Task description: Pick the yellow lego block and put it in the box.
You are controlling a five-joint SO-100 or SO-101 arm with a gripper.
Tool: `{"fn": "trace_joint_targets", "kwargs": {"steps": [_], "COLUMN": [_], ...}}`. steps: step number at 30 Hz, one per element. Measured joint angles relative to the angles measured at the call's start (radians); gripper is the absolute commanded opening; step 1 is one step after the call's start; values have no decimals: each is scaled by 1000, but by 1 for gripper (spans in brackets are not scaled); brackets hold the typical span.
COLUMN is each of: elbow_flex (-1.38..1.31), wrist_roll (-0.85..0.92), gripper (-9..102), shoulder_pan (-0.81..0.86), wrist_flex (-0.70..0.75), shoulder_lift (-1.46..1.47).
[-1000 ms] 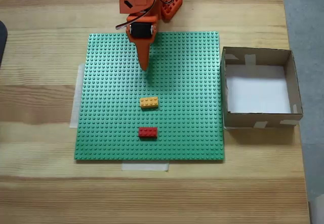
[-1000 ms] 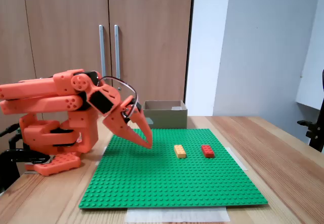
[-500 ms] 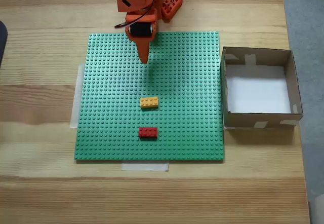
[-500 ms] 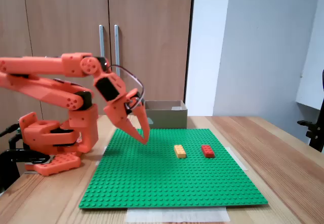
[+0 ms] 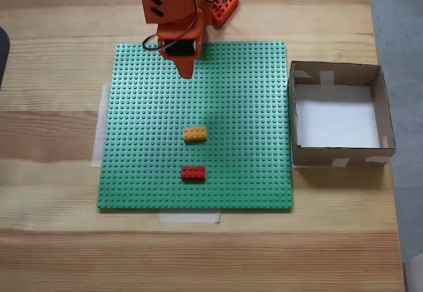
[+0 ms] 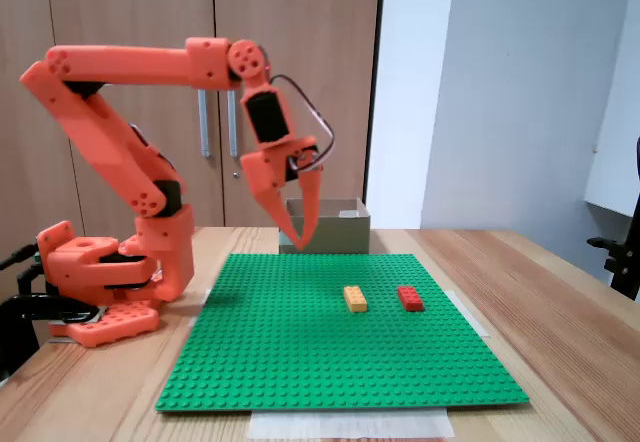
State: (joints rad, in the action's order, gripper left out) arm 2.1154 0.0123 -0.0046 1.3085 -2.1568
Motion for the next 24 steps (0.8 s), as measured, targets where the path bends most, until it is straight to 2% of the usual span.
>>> {"fn": "trace_joint_targets", "kwargs": {"steps": [8, 14, 24], "elbow_flex": [-308, -532, -752], "wrist_roll": [21, 34, 23], "gripper": [0, 9, 22], "shoulder_pan": [-35, -55, -60], "wrist_flex": [126, 201, 213], "shoulder_lift": [259, 468, 729]}}
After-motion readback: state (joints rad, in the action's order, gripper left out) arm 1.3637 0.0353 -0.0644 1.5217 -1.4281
